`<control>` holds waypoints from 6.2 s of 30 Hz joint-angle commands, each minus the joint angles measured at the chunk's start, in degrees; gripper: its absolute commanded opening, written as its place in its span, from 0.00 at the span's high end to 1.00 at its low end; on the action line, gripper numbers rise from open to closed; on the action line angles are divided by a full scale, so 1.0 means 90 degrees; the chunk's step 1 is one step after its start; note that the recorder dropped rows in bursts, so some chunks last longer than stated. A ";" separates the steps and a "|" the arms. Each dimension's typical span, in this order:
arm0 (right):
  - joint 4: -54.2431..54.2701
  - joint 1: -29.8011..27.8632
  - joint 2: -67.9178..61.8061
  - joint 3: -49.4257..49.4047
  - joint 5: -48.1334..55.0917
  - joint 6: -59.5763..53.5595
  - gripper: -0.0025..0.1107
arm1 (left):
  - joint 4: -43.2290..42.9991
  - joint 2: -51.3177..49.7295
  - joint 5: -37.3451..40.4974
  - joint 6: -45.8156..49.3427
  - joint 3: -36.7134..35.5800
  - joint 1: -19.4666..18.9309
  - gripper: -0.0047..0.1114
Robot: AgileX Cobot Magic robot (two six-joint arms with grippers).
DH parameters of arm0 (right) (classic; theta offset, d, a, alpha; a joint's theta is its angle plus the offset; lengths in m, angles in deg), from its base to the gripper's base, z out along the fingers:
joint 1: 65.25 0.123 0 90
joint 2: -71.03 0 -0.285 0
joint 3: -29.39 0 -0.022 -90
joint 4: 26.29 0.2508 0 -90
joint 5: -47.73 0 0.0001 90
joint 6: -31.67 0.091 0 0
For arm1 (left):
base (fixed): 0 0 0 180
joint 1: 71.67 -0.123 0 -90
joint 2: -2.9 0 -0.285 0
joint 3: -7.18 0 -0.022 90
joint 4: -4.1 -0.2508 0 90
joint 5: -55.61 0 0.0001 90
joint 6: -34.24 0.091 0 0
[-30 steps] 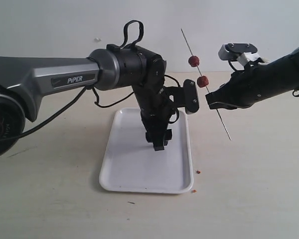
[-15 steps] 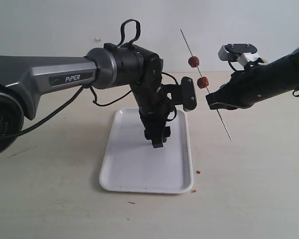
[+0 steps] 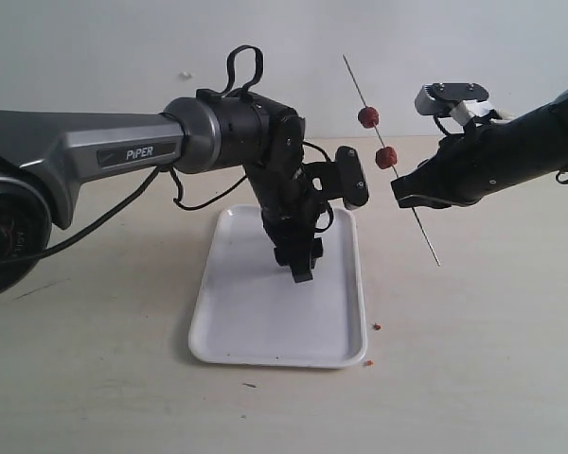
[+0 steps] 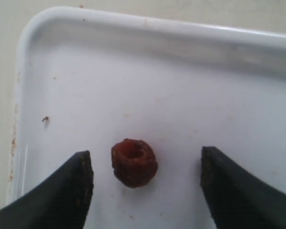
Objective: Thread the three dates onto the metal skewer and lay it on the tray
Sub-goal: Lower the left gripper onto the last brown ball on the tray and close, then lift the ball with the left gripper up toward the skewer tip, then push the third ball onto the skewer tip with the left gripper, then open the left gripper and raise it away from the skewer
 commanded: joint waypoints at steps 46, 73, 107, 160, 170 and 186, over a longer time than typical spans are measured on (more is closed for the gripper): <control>-0.0252 -0.0006 0.0048 0.0008 -0.0017 -0.0059 0.98 | 0.0466 0.0813 0.0100 -0.4041 -0.0003 -0.0345 0.69; -0.0831 -0.0006 -0.0093 0.0008 0.2619 -0.0730 0.98 | 0.6327 0.1485 0.1193 -0.3425 -0.0003 -0.2704 0.69; 0.0191 -0.0006 -0.0080 0.0008 0.3161 -0.0903 0.98 | 0.6271 0.1485 0.0696 -0.4133 -0.0003 -0.2680 0.69; 0.2316 0.0357 -0.0103 0.0008 0.2538 -0.1533 0.98 | 0.6194 0.1220 0.0506 -0.4068 -0.0003 -0.2005 0.69; 0.2385 0.0357 -0.0103 0.0008 0.2153 -0.1515 0.98 | 0.6237 0.1270 0.0533 -0.3866 -0.0003 -0.2005 0.51; 0.2284 0.0357 -0.0103 0.0008 0.1829 -0.1515 0.98 | 0.6453 0.1695 0.1320 -0.2748 -0.0003 -0.2064 0.44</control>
